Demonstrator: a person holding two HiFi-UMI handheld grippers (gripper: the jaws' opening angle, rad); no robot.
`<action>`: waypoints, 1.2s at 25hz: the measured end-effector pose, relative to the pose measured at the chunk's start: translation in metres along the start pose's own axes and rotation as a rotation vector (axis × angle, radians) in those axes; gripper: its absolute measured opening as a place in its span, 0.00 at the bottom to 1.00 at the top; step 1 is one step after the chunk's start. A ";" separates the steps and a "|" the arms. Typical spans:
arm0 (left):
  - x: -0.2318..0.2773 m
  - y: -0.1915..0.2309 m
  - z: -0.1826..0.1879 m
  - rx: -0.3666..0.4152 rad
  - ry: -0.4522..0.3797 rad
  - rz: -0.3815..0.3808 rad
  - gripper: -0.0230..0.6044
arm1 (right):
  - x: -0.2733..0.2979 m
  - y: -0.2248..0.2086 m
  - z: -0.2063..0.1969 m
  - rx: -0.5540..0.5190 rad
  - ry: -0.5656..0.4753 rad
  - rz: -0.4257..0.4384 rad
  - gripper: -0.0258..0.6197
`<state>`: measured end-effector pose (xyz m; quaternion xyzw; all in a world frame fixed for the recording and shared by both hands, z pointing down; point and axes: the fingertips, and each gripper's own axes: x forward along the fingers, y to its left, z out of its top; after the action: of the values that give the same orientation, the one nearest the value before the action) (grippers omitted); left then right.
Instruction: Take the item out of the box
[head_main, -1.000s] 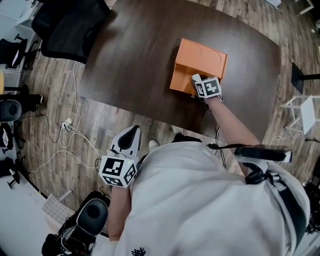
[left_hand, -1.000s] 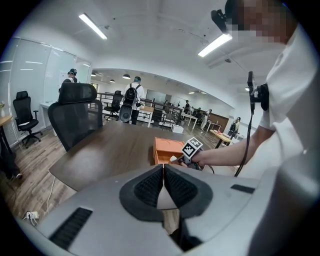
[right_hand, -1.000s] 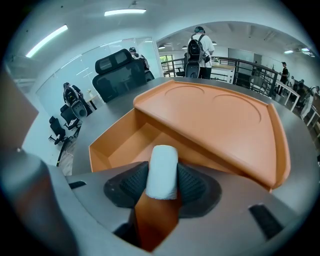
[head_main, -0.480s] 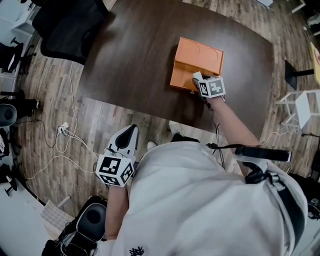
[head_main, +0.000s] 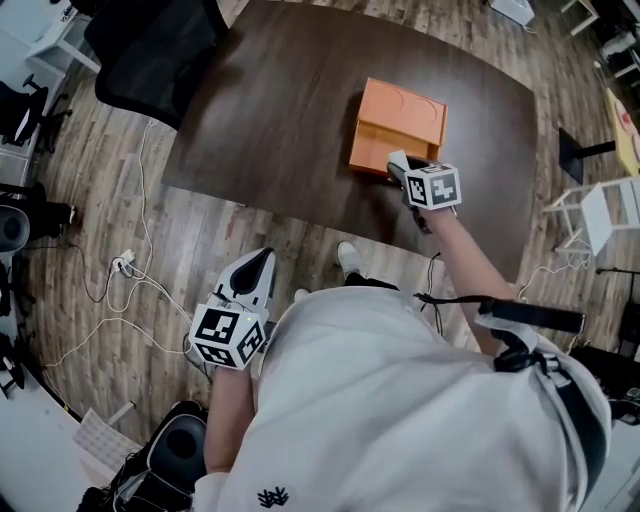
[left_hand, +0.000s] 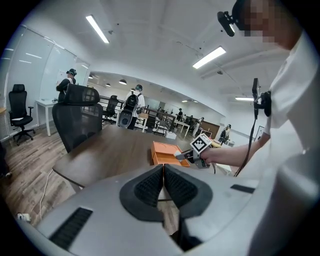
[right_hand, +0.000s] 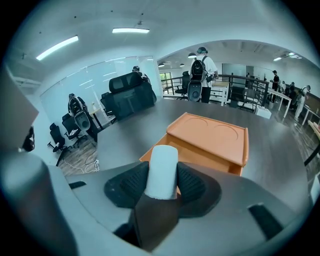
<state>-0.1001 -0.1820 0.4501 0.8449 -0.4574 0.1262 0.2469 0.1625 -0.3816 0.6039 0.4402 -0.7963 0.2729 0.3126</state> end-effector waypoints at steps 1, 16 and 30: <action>-0.004 0.002 -0.002 0.010 0.002 0.002 0.06 | -0.006 0.008 0.000 0.000 -0.009 0.003 0.30; -0.073 -0.002 -0.033 0.065 0.000 -0.081 0.06 | -0.100 0.143 -0.047 -0.021 -0.072 0.056 0.30; -0.109 -0.019 -0.081 0.100 0.026 -0.168 0.06 | -0.159 0.236 -0.108 -0.045 -0.097 0.096 0.30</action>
<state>-0.1436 -0.0527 0.4653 0.8900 -0.3745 0.1389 0.2200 0.0515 -0.1113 0.5197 0.4071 -0.8366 0.2479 0.2701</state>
